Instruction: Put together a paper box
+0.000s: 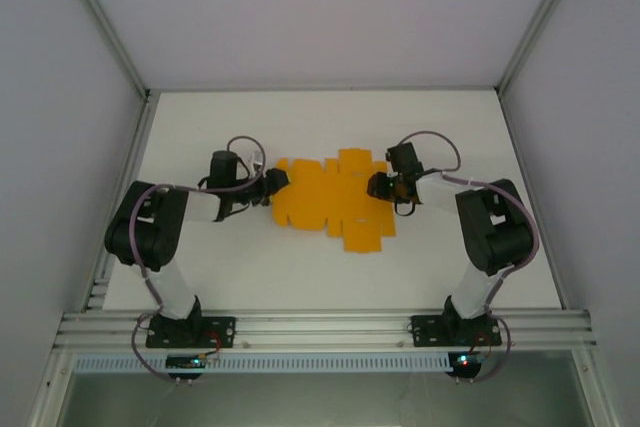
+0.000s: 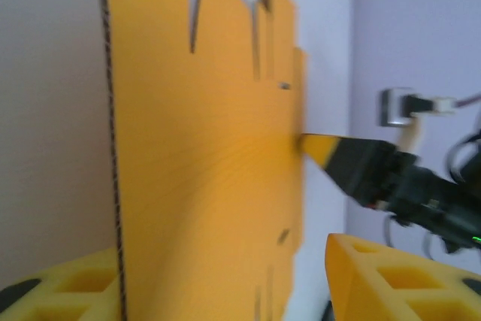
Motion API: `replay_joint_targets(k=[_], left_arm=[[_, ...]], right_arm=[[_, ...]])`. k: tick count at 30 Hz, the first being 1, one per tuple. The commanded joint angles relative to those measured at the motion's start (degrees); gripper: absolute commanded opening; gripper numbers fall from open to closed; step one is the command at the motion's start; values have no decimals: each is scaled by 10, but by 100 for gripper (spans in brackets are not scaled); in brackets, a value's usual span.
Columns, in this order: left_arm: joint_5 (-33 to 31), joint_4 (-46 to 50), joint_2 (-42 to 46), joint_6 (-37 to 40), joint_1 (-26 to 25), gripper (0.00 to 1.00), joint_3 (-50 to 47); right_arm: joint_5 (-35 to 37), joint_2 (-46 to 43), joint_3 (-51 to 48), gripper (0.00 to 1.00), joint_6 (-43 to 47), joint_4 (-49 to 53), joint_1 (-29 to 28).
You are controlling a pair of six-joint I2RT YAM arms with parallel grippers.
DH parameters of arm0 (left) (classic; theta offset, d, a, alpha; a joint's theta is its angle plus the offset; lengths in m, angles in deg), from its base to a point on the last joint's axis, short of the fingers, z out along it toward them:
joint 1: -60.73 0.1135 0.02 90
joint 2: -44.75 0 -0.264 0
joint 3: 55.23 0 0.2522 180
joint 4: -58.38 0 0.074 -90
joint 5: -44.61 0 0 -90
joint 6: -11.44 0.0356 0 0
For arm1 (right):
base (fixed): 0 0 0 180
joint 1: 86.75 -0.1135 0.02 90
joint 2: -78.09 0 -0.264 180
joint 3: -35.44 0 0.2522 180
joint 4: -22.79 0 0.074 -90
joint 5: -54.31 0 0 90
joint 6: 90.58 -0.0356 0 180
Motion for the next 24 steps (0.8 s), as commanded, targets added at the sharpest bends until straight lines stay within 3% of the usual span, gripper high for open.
replay_joint_targets(k=[1,3,7,10,13,17,21,24], left_arm=[[66,-124,6,-53,-3,48,11],[65,-113,7,-42,-4,39,16],[40,-17,25,19,-4,1,32],[22,40,52,67,-4,0,41],[26,24,85,78,-4,0,41],[67,-45,114,16,13,0,50],[93,-107,133,-69,39,0,56],[91,-105,150,-79,42,0,58]], right_arm=[[-51,21,-34,42,0,35,-2],[-53,17,-34,42,6,33,0],[-56,4,-35,43,20,32,4],[-70,-33,-39,51,30,29,19],[-94,-93,-45,69,44,27,45],[-193,-171,-62,87,76,9,104],[-371,-217,-68,85,47,-23,183],[-461,-236,-81,79,3,-98,201]])
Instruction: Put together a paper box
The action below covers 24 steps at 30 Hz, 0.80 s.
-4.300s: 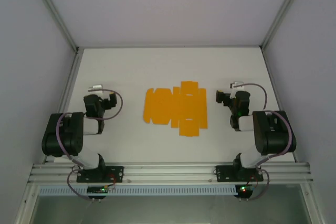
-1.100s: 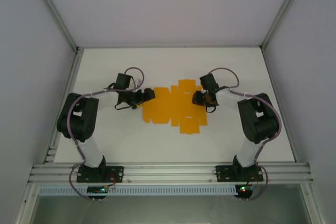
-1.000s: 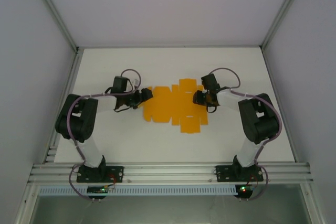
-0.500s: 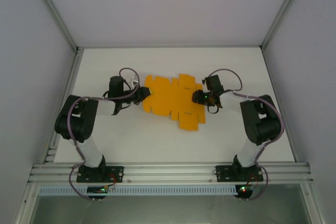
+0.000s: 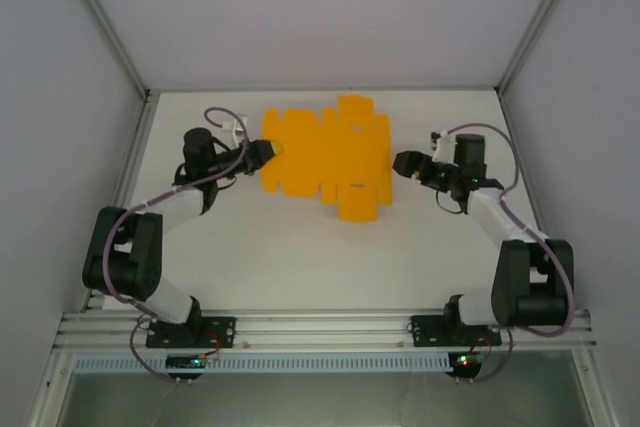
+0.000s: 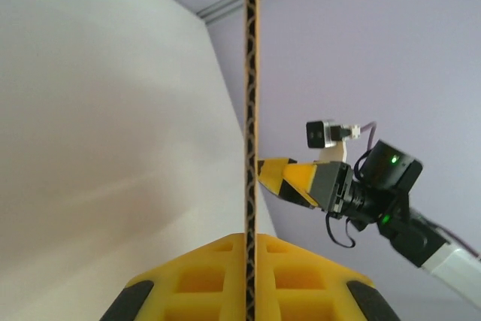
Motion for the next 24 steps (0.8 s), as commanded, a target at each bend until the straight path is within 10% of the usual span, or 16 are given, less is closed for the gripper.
replay_joint_targets(k=[1,16,24], left_arm=[[27,-46,29,-39,1,0,15],[22,-70,70,-53,4,0,8],[12,-26,78,-21,6,0,12]], right_arm=[[-165,-14,-14,77,-46,-74,4],[-230,25,-4,45,-147,-199,-13],[-236,23,-13,0,-191,-258,-25]])
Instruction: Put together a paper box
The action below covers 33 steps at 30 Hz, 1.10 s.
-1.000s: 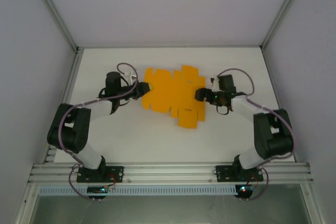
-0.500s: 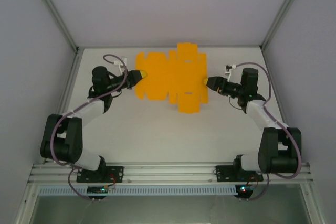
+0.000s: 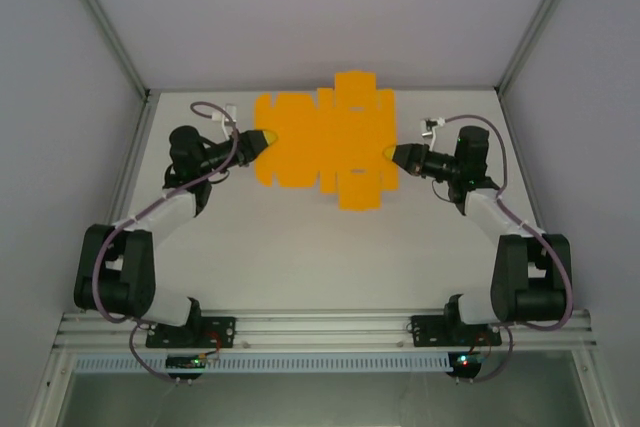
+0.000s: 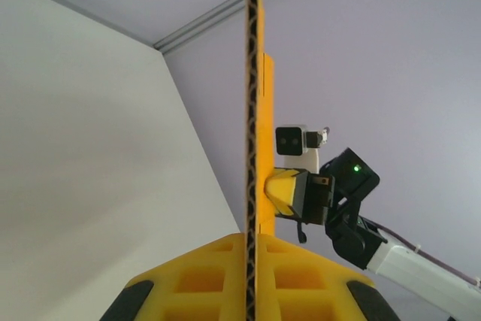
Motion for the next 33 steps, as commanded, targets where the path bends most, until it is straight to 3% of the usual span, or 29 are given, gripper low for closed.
replay_joint_targets(k=[1,2,4,5,8,10,13,18,21,23,25,29,33], left_arm=[[3,32,23,37,-2,1,14],[-5,73,30,62,-3,18,17],[-50,206,51,141,1,90,29],[-107,307,69,198,1,100,38],[-309,532,114,322,0,100,61],[-415,617,131,341,2,100,70],[-486,683,140,346,3,100,73],[-432,669,116,348,3,100,76],[-377,637,93,351,2,99,82],[-341,613,76,350,-2,100,89],[-316,604,53,352,-5,100,104],[-289,602,7,363,-24,100,152],[-261,608,-42,363,-38,100,216]], right_arm=[[-19,0,-1,0,-17,-25,-10],[-11,-1,1,0,-13,-12,-10],[4,-1,9,0,17,31,-12],[18,-2,16,0,41,73,-14],[85,0,51,0,166,231,-28],[125,10,74,0,233,319,-43],[200,35,101,0,290,388,-71],[335,98,166,0,403,471,-122],[505,141,215,0,507,511,-174],[627,164,225,0,572,490,-216],[703,178,218,0,655,445,-254],[751,179,200,0,749,346,-301],[756,163,168,0,825,243,-329]])
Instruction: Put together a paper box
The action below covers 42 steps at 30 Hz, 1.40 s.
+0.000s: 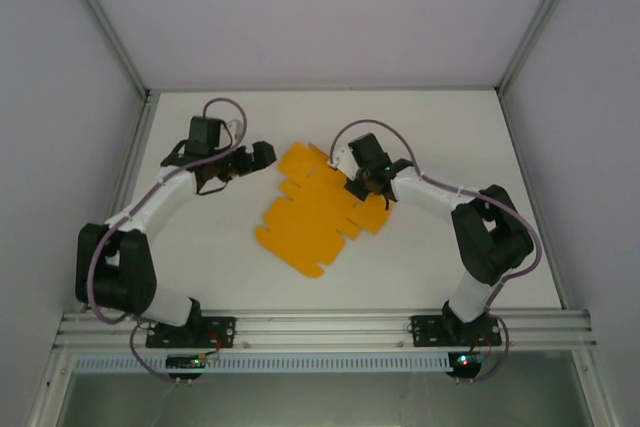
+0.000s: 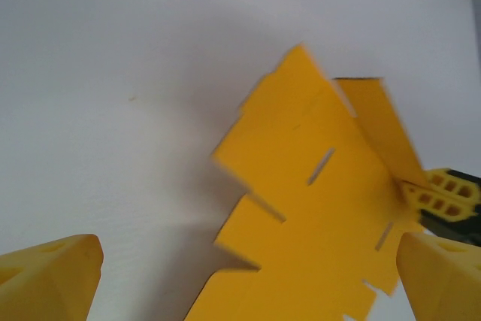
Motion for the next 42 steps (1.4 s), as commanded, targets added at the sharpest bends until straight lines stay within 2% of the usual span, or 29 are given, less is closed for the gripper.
replay_joint_targets(k=[1,5,13,19,31,33,38,42], left_arm=[[52,-12,-31,9,-8,99,60],[107,-19,-82,0,-15,100,122],[159,25,-167,30,-46,100,216],[198,17,-176,29,-64,100,200],[186,42,-189,8,-80,92,179],[205,23,-189,-5,-82,91,173],[309,-89,-192,-84,-93,87,148],[327,-134,-192,-117,-110,87,141]], right_arm=[[67,-18,-20,0,127,-102,-15],[82,-14,-49,0,198,-161,-45],[83,-10,-40,0,199,-173,-60],[69,-20,-34,0,165,-163,-58],[81,-27,-36,0,103,-192,-53],[71,-31,-39,0,96,-196,-53],[75,-25,-43,0,94,-226,-55],[59,-24,-45,0,86,-250,-56]])
